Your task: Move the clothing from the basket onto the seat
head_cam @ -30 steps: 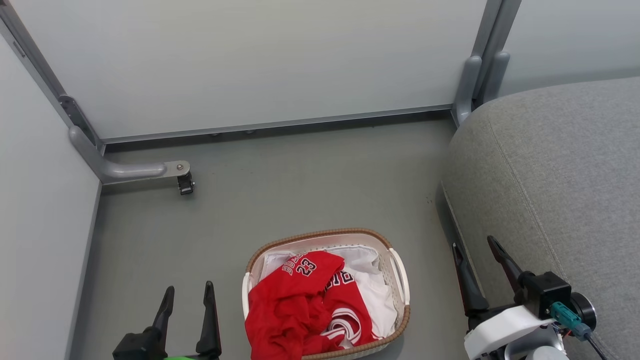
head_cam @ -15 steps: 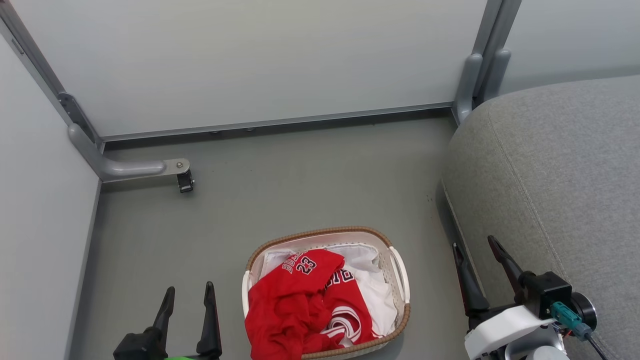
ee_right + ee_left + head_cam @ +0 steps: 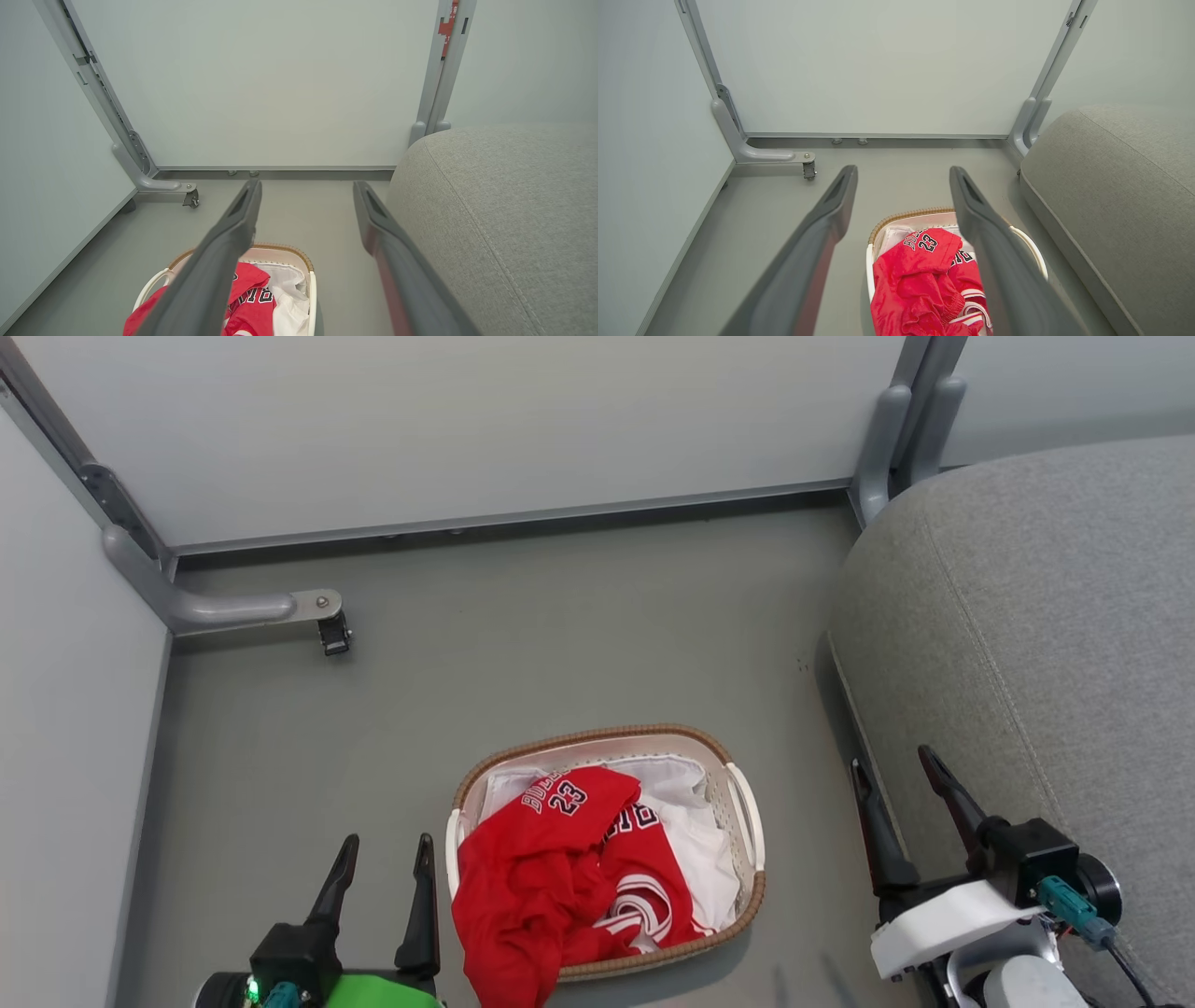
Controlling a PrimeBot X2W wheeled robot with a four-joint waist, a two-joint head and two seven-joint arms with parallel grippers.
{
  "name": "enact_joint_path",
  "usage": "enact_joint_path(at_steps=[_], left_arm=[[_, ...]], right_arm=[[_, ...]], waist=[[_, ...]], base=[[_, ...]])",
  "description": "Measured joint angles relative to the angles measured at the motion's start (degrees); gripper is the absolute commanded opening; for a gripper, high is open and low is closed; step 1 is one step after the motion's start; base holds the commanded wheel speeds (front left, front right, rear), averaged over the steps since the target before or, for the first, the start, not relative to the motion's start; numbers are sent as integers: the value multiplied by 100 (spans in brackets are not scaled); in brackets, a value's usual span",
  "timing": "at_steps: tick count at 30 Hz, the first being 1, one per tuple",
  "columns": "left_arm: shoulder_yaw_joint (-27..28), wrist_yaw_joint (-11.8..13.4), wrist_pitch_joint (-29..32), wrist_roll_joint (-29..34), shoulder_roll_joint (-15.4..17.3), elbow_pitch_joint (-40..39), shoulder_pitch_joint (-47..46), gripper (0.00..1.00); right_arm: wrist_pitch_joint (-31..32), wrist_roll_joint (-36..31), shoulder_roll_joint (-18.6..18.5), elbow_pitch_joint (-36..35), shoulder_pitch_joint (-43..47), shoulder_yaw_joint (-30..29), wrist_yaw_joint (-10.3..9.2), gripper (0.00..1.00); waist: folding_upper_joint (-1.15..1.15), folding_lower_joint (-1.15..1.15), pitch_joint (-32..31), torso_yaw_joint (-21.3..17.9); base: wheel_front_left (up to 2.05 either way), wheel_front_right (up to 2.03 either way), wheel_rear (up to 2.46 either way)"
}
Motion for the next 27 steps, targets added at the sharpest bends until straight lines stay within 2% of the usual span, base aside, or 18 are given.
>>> enact_joint_path(at_steps=[7,11,20,27], left_arm=[[-233,-155,0,465,2,253,-678,100],[-426,-241,0,633,5,656,-1274,100],[-961,-298,-1,1021,226,1985,-2951,100],[-1441,-315,0,1344,397,3318,-3826,100]], right_arm=[[-7,-73,0,-125,-359,-87,0,100],[-7,-94,-1,-266,-695,-145,0,100],[-7,-8,-7,-542,-1474,-274,0,100],[-7,177,-9,-681,-1807,-299,0,100]], waist=[[0,0,538,-42],[0,0,963,-90],[0,1,2138,-268],[0,1,3025,-466]], base=[[0,0,0],[0,0,0],[0,0,0],[0,0,0]])
